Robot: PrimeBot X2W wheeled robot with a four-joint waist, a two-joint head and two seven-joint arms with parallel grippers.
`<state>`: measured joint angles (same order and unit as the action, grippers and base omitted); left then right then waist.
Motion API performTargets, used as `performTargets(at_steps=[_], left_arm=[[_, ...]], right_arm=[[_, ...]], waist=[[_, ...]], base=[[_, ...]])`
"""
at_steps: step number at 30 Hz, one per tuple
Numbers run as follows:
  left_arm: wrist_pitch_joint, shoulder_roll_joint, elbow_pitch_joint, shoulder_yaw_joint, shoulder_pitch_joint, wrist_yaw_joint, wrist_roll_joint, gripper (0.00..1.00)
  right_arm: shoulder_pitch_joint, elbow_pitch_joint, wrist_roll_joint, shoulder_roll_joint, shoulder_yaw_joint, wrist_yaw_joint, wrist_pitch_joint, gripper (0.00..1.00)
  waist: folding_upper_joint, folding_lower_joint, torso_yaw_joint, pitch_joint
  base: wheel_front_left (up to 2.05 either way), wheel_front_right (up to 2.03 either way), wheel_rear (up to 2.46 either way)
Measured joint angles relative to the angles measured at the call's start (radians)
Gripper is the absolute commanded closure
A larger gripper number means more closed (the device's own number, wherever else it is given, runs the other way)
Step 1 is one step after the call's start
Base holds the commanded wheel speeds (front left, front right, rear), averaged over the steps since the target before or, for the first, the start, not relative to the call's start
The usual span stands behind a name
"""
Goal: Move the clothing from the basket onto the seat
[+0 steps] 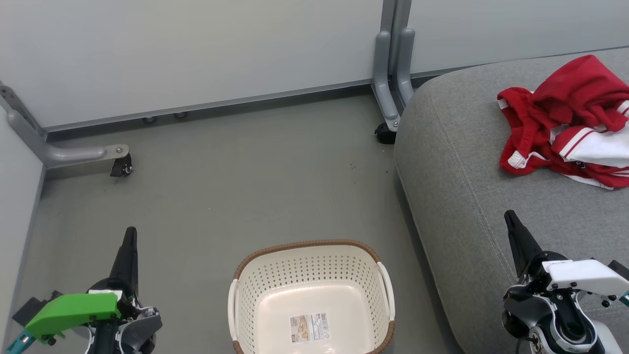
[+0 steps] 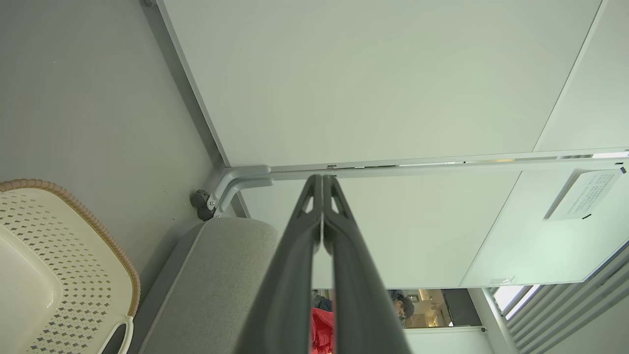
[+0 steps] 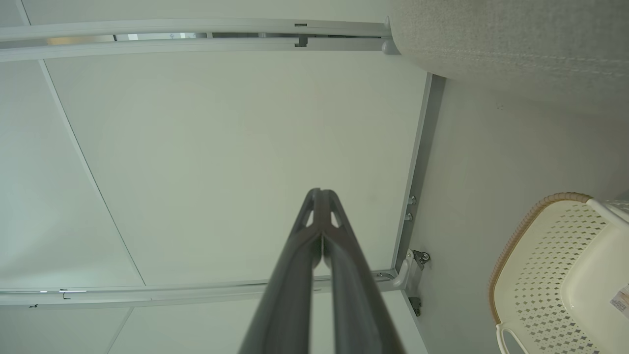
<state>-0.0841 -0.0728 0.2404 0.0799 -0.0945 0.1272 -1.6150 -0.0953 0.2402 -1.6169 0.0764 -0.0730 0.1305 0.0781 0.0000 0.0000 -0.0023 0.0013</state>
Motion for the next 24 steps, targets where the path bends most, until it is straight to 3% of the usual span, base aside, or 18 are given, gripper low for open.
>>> performTargets(at_steps=[24], left_arm=[[-0.011,0.004,0.004,0.011,-0.005,0.0,-0.02,1.0]], right_arm=[[-0.008,0.002,-0.021,-0.005,-0.014,0.0,0.013,1.0]], waist=[[0.0,0.0,0.002,0.002]], base=[[0.0,0.0,0.0]])
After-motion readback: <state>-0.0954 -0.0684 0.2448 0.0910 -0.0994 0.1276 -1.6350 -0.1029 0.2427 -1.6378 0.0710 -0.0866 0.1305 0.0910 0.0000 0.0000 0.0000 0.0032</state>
